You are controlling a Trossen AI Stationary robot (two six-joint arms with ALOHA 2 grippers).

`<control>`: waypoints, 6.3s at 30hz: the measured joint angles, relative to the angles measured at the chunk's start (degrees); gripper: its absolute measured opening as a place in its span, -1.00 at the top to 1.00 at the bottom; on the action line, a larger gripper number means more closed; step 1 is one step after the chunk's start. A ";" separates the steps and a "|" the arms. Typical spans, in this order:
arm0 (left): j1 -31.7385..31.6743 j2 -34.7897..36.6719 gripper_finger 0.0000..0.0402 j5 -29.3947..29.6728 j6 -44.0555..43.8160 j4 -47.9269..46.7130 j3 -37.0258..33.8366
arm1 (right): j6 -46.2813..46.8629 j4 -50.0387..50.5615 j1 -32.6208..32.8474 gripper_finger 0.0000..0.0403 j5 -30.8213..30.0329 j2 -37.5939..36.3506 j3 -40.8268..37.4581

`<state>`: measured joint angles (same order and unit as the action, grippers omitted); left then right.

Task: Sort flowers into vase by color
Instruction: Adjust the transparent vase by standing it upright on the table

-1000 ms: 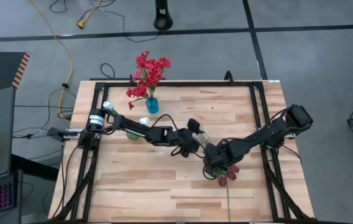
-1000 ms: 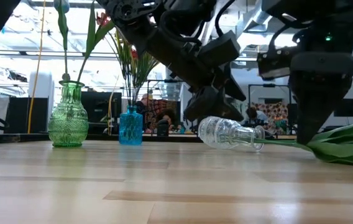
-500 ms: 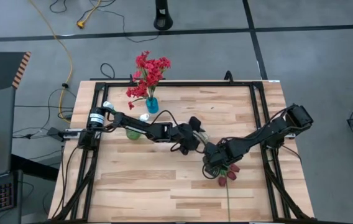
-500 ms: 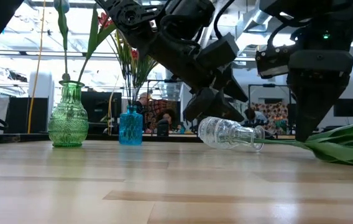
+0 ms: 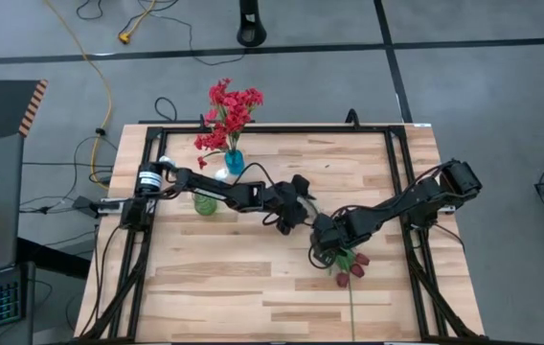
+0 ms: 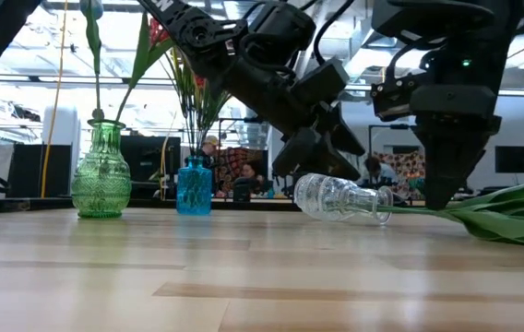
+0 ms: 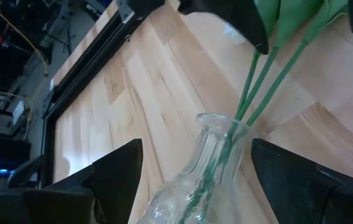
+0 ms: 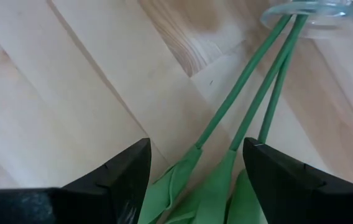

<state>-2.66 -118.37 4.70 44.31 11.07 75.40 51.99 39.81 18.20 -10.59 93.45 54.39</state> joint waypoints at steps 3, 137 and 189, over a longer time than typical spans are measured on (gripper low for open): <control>-0.71 0.00 -0.44 -1.19 -0.11 0.00 0.00 | -0.02 0.04 0.00 -0.41 0.30 0.00 0.02; -0.43 -17.34 0.20 -2.91 -1.32 -34.05 29.92 | -1.66 19.82 -0.08 0.87 0.46 5.99 7.70; -0.52 -15.44 0.21 -28.53 -17.64 -25.70 29.93 | -28.52 37.77 -0.39 0.40 4.51 3.15 26.64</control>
<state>-3.18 -133.81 -23.83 26.68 -14.63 105.33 23.46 77.58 17.80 -6.08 96.60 81.03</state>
